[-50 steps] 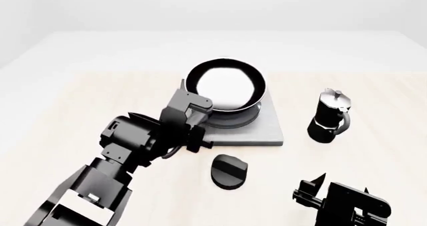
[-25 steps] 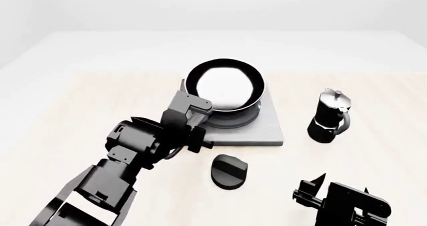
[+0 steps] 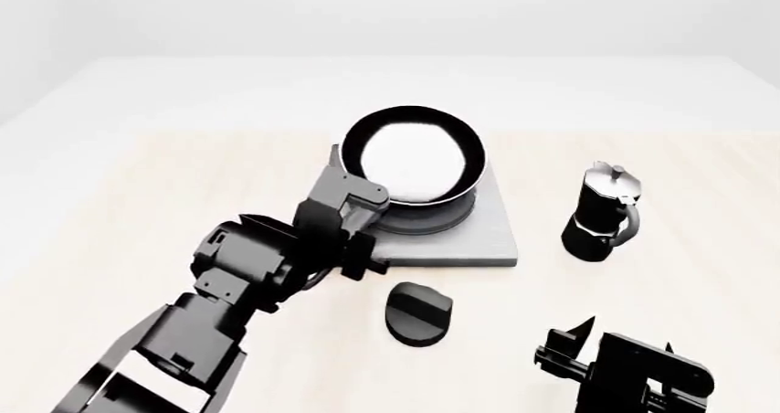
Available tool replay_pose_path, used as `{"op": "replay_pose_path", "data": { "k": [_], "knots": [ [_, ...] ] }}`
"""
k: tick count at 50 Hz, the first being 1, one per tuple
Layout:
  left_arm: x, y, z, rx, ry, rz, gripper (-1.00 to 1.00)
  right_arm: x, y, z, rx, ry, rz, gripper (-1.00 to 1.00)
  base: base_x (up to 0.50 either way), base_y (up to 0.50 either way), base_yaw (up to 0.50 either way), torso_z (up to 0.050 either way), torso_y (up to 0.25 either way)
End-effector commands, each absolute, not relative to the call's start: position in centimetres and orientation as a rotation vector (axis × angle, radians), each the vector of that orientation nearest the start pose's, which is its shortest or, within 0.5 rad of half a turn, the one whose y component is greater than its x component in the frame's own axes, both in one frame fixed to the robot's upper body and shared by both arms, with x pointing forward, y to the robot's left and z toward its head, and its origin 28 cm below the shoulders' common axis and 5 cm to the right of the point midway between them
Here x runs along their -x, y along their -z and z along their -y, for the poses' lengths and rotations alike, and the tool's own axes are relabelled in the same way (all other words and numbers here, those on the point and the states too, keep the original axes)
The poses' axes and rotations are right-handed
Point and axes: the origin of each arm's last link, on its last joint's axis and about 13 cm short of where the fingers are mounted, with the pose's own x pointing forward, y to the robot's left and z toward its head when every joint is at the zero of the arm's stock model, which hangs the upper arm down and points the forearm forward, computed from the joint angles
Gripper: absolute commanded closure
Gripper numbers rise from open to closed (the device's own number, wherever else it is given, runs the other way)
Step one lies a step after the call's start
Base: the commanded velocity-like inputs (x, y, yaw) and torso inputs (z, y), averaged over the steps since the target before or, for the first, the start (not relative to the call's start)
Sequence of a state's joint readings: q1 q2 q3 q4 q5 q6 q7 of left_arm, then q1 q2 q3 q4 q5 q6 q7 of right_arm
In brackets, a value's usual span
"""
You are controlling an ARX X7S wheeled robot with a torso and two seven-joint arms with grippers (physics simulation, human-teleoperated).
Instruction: Turn on the stove and put the frying pan on it.
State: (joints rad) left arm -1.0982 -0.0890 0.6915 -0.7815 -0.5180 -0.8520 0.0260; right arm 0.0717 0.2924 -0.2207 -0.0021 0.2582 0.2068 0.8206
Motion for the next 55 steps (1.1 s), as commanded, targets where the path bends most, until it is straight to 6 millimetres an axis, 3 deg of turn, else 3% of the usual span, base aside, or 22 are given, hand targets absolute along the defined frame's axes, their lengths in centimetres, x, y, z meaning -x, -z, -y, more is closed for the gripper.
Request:
{"op": "replay_pose_path", "data": {
  "k": [1, 31, 43, 55],
  "knots": [
    [-37.8, -14.6, -17.1, -0.238, 0.387, -0.605, -1.0, -21.7, -1.3, 12.5, 0.137, 0.611, -0.154, -1.0, 0.0, 0.0, 0.0, 0.0, 0.0],
    [-37.5, -16.5, -17.6, -0.215, 0.405, -0.522, -1.0, -21.8, -1.2, 12.6, 0.136, 0.61, -0.153, -1.0, 0.0, 0.0, 0.0, 0.0, 0.0],
    [-35.3, -18.3, -17.8, -0.144, 0.477, -0.42, -1.0, -21.8, -1.2, 12.6, 0.137, 0.61, -0.154, -1.0, 0.0, 0.0, 0.0, 0.0, 0.0],
    [-31.6, -17.2, -18.7, -0.109, 0.443, -0.206, -1.0, -21.7, -1.3, 12.5, 0.139, 0.609, -0.154, -1.0, 0.0, 0.0, 0.0, 0.0, 0.0]
  ]
}}
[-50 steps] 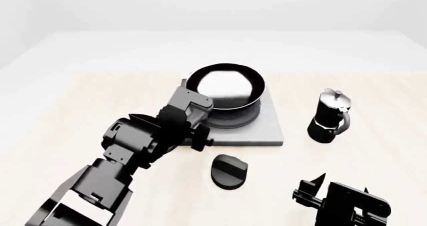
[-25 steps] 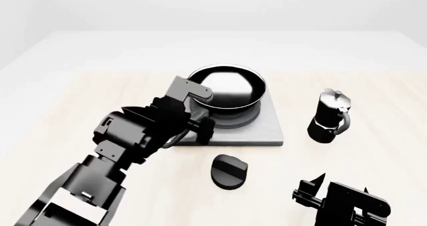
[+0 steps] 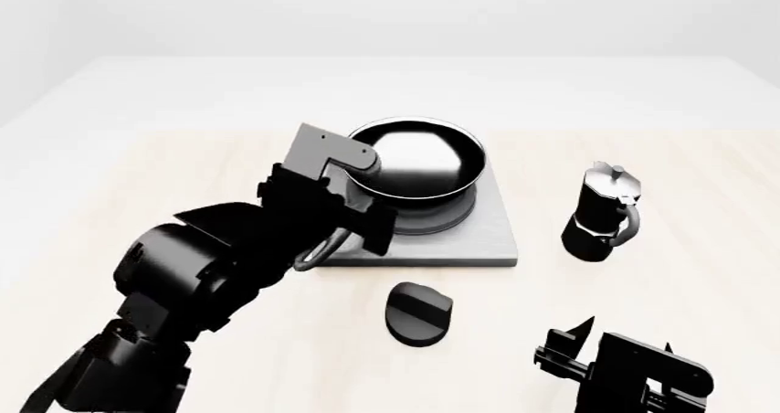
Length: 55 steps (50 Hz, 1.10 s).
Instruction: Turn on the stove and put the frying pan on it.
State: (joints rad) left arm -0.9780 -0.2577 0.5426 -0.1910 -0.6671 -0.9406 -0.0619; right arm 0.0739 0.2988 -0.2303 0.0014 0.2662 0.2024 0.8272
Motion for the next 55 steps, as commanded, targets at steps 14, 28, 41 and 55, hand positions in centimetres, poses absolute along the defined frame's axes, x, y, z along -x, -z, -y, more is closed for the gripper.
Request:
{"op": "replay_pose_path", "data": {
  "k": [14, 28, 41, 55],
  "knots": [
    [-28.6, -14.9, -19.5, -0.153, 0.24, 0.113, -1.0, -21.8, -1.2, 12.6, 0.14, 0.61, -0.151, -1.0, 0.0, 0.0, 0.0, 0.0, 0.0],
    [-26.6, -10.6, -20.3, -0.033, 0.017, 0.253, -1.0, -21.7, -1.3, 12.5, 0.143, 0.61, -0.145, -1.0, 0.0, 0.0, 0.0, 0.0, 0.0],
    [-25.5, -8.6, -20.8, 0.057, -0.098, 0.308, -1.0, -21.6, -1.3, 12.5, 0.146, 0.611, -0.139, -1.0, 0.0, 0.0, 0.0, 0.0, 0.0],
    [-24.5, -5.3, -20.8, 0.049, -0.192, 0.276, -1.0, -21.6, -1.5, 12.5, 0.151, 0.614, -0.122, -1.0, 0.0, 0.0, 0.0, 0.0, 0.0]
  ]
}}
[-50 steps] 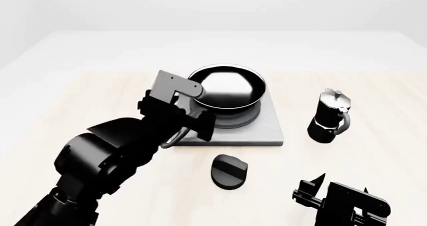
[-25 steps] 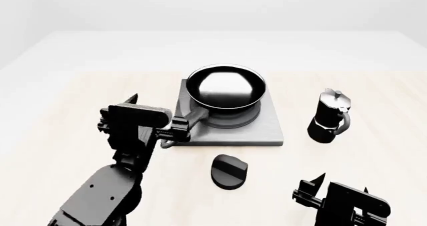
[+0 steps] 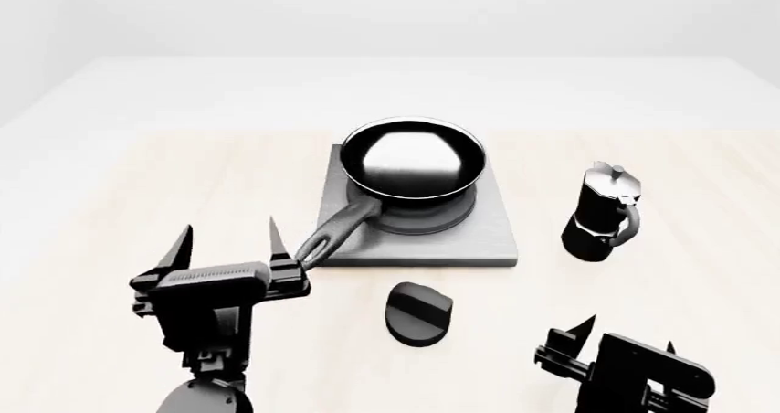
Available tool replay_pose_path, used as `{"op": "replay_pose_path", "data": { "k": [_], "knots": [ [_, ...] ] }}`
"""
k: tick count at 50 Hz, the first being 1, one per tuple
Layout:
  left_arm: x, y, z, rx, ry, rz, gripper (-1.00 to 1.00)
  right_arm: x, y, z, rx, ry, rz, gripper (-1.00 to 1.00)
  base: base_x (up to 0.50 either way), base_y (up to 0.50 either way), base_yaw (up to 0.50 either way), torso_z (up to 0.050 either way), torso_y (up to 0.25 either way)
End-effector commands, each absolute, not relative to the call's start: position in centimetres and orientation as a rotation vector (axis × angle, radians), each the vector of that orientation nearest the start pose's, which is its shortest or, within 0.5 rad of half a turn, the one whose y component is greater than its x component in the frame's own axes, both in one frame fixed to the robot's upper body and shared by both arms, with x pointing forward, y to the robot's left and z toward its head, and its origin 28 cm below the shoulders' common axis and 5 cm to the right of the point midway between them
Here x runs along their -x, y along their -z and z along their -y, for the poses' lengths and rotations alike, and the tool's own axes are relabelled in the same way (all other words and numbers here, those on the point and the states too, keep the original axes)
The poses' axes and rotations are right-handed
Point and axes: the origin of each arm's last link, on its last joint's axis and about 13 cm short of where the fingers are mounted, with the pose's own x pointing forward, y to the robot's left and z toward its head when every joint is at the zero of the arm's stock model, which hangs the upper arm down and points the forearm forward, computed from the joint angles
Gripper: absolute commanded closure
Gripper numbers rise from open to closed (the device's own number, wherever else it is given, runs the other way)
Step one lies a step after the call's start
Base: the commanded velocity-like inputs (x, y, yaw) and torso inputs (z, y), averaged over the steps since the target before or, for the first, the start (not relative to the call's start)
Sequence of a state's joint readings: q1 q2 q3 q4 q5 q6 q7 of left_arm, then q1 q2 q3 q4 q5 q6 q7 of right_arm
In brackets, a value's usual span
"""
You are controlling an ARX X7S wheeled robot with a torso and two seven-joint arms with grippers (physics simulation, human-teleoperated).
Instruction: Turn on the stove and put the frying pan on it.
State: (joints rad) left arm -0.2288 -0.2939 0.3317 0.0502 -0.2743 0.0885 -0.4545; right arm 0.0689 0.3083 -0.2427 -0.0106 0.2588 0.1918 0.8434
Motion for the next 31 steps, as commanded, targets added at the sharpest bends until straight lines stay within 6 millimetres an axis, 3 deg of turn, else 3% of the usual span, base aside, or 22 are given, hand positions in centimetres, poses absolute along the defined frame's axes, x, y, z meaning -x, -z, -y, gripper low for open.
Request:
{"op": "replay_pose_path", "data": {
  "k": [1, 8, 9, 17, 18, 20, 26, 31],
  "knots": [
    [-24.4, -5.0, -20.8, 0.049, -0.203, 0.285, -1.0, -21.6, -1.5, 12.5, 0.15, 0.614, -0.12, -1.0, 0.0, 0.0, 0.0, 0.0, 0.0],
    [-24.1, -4.0, -21.3, 0.125, -0.246, 0.222, -1.0, -21.6, -1.5, 12.4, 0.163, 0.615, -0.108, -1.0, 0.0, 0.0, 0.0, 0.0, 0.0],
    [-23.8, -3.7, -21.2, 0.057, -0.234, 0.243, -1.0, -21.6, -1.6, 12.4, 0.166, 0.613, -0.104, -1.0, 0.0, 0.0, 0.0, 0.0, 0.0],
    [-24.0, -1.9, -21.5, 0.024, -0.277, 0.194, -1.0, -21.5, -1.8, 12.3, 0.176, 0.604, -0.082, -1.0, 0.0, 0.0, 0.0, 0.0, 0.0],
    [-24.0, -1.7, -21.5, 0.102, -0.266, 0.142, -1.0, -21.5, -1.9, 12.3, 0.173, 0.603, -0.078, -1.0, 0.0, 0.0, 0.0, 0.0, 0.0],
    [-24.0, -1.6, -21.6, 0.09, -0.289, 0.118, -1.0, -21.4, -1.9, 12.3, 0.171, 0.603, -0.076, -1.0, 0.0, 0.0, 0.0, 0.0, 0.0],
    [-23.7, -2.2, -21.6, 0.089, -0.283, 0.15, -1.0, -21.4, -2.9, 12.1, 0.166, 0.584, -0.049, -1.0, 0.0, 0.0, 0.0, 0.0, 0.0],
    [-23.7, -3.2, -21.9, 0.099, -0.289, 0.174, -1.0, -21.1, -5.0, 11.8, 0.237, 0.575, -0.001, -1.0, 0.0, 0.0, 0.0, 0.0, 0.0]
  ]
}}
